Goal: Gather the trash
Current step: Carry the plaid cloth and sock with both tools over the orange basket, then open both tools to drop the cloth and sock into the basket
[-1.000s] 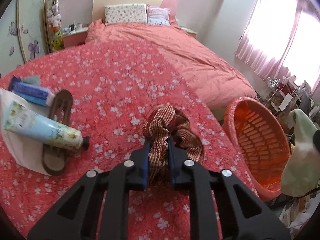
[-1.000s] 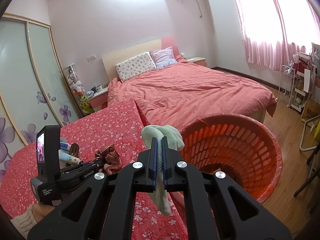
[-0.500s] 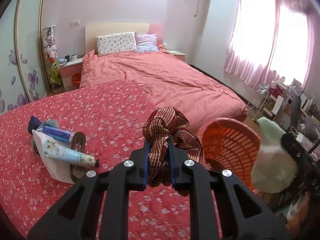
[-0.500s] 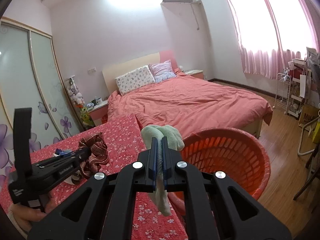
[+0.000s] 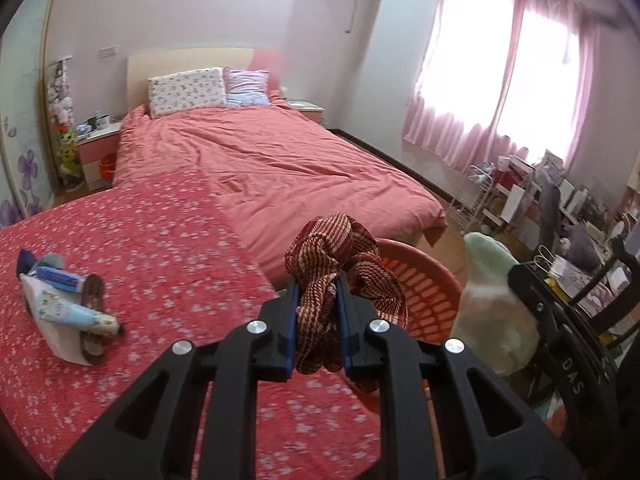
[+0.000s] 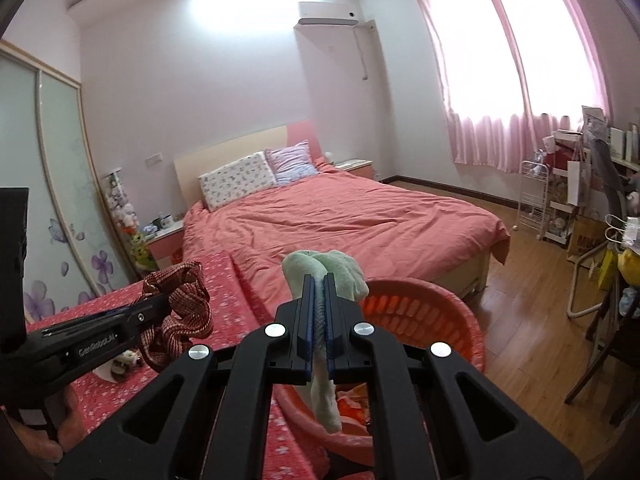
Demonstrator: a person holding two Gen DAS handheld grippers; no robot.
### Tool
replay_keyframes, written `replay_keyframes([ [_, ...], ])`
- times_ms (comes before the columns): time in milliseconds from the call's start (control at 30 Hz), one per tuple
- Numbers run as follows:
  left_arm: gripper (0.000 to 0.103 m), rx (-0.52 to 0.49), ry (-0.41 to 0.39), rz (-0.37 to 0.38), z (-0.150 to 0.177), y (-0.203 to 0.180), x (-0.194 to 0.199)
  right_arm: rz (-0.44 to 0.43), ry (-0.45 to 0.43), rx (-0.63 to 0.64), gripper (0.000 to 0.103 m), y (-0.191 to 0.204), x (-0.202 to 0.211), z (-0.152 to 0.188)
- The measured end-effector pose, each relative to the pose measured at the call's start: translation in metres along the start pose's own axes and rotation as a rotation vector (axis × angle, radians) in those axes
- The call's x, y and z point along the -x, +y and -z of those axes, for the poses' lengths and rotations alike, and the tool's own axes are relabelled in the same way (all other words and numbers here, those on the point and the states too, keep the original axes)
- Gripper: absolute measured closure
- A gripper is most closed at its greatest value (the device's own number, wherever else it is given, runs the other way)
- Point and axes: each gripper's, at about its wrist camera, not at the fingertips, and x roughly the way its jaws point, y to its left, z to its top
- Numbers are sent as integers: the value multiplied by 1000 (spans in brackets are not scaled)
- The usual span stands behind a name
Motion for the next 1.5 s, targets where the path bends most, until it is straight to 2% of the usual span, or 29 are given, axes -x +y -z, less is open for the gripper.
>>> replay_keyframes([
  [400,85,-56,37,81,3,-42,-36,42,-8,-79,98,-37,-16,-2],
  [733,85,-59,79,108,6,-53,-69,48,10,-108,98,-48,-28,0],
  [967,75,-51,120,117,11,-54,-97,20,58,-161,97,-57,-44,0],
  [1000,72,-49,125,115,12,-54,-100,11,73,-172,97,-60,-48,0],
  [1100,63,-37,143,101,14,-48,-108,10,103,-186,84,-64,-54,4],
  [1167,61,-30,145,82,16,-40,-109,15,109,-185,72,-64,-52,6],
  [1267,57,-16,141,49,19,-26,-106,31,112,-176,62,-62,-47,9],
  [1500,48,-7,108,-41,26,6,-82,58,125,-132,59,-48,-44,5],
])
